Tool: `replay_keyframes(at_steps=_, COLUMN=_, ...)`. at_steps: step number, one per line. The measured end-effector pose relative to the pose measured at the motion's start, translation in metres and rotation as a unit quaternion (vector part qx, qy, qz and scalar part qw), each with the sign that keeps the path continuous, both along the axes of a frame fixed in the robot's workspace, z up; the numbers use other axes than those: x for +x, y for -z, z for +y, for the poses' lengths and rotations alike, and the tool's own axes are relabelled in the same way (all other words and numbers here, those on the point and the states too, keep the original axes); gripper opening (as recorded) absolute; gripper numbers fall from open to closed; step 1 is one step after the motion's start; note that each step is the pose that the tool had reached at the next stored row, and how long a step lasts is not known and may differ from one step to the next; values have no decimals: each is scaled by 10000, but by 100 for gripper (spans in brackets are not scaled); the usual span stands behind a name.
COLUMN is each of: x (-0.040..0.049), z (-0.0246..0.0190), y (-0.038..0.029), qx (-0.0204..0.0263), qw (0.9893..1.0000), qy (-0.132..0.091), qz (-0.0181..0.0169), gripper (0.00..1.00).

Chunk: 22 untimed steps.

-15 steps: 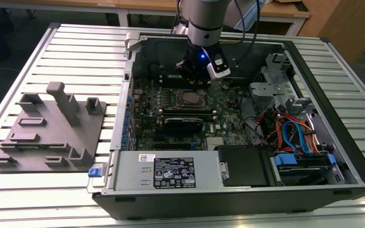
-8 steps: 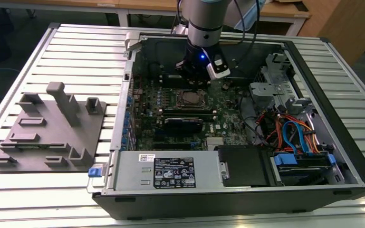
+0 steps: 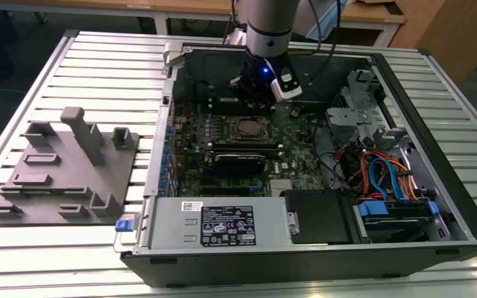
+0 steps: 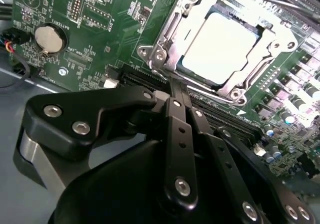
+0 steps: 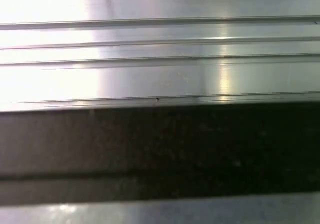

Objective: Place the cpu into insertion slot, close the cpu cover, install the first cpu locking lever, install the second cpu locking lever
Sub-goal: 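Install the first cpu locking lever, then install the second cpu locking lever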

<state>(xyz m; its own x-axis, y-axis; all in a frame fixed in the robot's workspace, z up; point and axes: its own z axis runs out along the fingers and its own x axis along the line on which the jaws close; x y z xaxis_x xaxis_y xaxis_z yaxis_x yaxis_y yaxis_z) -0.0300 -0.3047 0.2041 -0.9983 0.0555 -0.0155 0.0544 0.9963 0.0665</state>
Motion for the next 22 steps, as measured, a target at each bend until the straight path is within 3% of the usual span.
replay_keyframes(at_steps=6, x=0, z=-26, y=3, qx=-36, qw=10000, qy=0, qz=0, gripper=10)
replay_keyframes(at_steps=22, x=0, z=-32, y=6, qx=-41, qw=10000, qy=0, qz=0, gripper=10)
